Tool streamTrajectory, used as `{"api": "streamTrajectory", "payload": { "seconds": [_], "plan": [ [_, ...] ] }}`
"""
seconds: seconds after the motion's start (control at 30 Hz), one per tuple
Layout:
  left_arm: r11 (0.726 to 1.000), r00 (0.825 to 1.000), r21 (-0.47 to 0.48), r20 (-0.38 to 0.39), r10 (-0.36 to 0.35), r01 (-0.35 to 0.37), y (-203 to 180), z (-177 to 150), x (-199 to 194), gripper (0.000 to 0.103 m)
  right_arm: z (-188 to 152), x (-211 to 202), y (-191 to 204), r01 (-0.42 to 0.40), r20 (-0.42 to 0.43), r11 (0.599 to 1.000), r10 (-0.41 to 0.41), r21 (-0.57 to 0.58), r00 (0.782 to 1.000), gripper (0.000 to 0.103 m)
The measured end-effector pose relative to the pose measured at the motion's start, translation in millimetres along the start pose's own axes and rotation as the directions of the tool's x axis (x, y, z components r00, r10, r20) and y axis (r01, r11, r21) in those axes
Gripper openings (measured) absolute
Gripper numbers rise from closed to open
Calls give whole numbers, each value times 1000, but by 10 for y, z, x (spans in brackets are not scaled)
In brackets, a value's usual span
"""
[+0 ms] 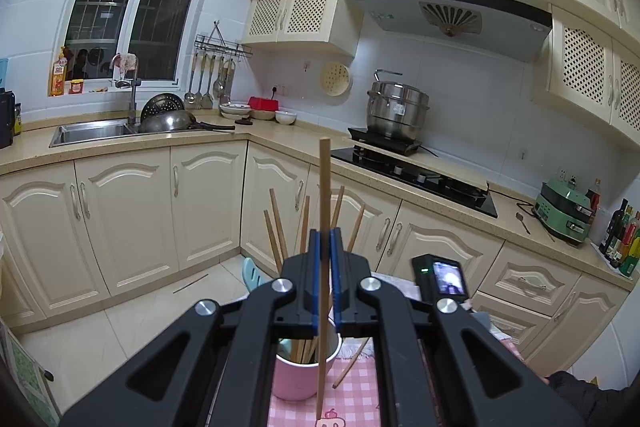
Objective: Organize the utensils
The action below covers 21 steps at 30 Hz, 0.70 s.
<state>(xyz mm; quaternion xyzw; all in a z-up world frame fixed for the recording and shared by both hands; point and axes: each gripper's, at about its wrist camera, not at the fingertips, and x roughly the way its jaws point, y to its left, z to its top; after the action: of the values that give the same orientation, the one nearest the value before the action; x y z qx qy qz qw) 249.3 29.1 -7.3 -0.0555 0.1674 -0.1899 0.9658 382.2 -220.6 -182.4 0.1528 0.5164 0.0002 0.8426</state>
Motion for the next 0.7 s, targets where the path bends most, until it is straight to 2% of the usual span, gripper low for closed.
{"api": "streamTrajectory", "payload": {
  "seconds": [0.07,0.17,0.23,0.3,0.37,0.4,0.5,0.63,0.7],
  "plan": [
    [1000,1000,2,2,-1,1,9,12,3,4,19,63,59,50,-5,999,-50,-1,999,26],
    [1000,1000,2,2,-2,2,18,5,0,4,44,145,220,143,12,987,-143,-77,990,26],
    [1000,1000,0,0,-2,2,23,4,4,4,8,171,318,191,38,972,-188,-138,981,22],
    [1000,1000,-4,-4,-5,5,32,1,14,4,-26,172,381,193,48,968,-188,-159,981,16],
    [1000,1000,-7,-7,-5,5,32,-5,21,4,-44,140,345,122,36,982,-118,-144,992,7],
    [1000,1000,-7,-8,-6,5,29,-5,32,4,-47,124,314,68,26,989,-65,-128,998,6],
    [1000,1000,-8,-10,-5,5,25,-13,37,4,-75,35,247,-12,49,994,18,-110,999,6],
    [1000,1000,-10,-6,-2,2,31,-18,35,4,-119,-202,194,-114,114,989,125,-95,986,6],
    [1000,1000,-8,-2,-1,1,16,-25,23,4,-136,-385,162,-172,156,980,186,-97,970,6]
  ]
}}
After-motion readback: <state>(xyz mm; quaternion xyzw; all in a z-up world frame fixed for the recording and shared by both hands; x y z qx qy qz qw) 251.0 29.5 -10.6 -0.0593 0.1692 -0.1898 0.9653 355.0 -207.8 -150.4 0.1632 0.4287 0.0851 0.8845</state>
